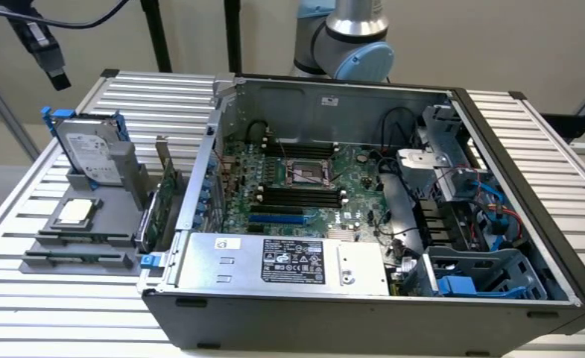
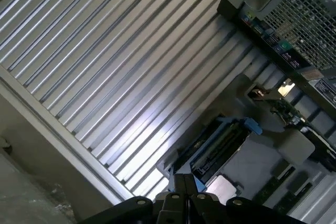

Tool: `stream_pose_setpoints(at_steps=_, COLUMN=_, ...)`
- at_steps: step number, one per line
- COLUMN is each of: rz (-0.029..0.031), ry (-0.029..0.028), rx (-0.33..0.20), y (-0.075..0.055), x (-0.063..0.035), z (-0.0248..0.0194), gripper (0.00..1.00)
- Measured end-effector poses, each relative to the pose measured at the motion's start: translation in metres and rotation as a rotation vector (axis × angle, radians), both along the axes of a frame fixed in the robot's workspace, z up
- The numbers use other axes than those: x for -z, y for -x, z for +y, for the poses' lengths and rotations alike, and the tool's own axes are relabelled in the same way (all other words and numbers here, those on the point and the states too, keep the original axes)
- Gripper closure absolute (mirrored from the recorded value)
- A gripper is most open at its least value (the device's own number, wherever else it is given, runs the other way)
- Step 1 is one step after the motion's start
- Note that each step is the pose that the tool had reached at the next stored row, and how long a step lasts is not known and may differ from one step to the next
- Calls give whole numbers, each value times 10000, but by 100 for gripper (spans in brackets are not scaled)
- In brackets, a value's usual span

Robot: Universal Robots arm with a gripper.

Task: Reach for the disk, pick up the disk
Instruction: 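Pick up the disk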

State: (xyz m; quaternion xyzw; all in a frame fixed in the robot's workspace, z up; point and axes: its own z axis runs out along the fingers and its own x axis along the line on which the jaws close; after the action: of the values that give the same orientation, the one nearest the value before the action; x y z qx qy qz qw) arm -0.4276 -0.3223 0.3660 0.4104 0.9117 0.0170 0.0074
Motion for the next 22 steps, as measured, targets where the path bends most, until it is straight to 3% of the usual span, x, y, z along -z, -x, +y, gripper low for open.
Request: stream_pose_setpoints(at_steps=22, rz=-1, ry=0, rx=4000, y=0, x=0, z=0, gripper=89)
